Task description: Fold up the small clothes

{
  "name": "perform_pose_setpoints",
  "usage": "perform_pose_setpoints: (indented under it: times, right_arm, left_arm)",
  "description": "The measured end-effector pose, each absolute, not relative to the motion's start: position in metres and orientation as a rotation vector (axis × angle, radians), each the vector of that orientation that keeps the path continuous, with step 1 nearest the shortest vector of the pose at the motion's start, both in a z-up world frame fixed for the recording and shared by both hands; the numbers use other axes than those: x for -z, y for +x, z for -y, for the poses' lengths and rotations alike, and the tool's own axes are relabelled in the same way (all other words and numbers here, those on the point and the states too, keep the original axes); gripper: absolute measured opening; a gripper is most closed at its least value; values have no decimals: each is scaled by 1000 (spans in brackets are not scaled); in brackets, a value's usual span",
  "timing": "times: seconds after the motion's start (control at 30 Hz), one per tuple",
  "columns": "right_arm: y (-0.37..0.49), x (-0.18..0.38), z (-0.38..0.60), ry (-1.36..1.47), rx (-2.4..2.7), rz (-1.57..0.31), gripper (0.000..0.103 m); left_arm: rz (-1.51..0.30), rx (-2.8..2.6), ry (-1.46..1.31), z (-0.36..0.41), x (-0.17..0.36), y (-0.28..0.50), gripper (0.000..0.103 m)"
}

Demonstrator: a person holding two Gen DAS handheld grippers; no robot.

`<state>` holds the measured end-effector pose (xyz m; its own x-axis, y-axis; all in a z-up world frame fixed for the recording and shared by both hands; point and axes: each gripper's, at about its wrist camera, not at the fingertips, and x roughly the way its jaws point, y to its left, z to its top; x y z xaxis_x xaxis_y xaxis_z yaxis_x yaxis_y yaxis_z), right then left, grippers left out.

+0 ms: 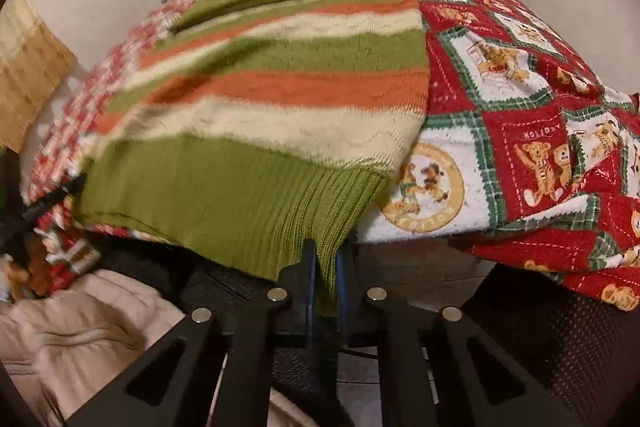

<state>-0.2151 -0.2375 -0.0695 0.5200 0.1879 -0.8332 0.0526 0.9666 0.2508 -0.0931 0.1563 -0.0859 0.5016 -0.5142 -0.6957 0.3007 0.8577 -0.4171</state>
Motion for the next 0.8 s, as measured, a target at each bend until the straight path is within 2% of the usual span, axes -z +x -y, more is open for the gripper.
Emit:
perform_pose_setpoints:
  times: [0.27,0.5,0.67,0.8]
  right_arm:
    - [-192,7,268,433,-171,-842,8]
    - [-129,-16,295,499,-166,-778,8]
    - [-72,-1,315,550,-97,-788,8]
    - [-32,32,329,596,-24,-836,8]
  left_arm:
    - [-841,585,-248,-147,31,-52,11]
    - [-825,570,-211,-128,13,7,6]
    - [-860,518,-201,-120,22,61,6]
    - [-869,513,-174,-123,23,76,6]
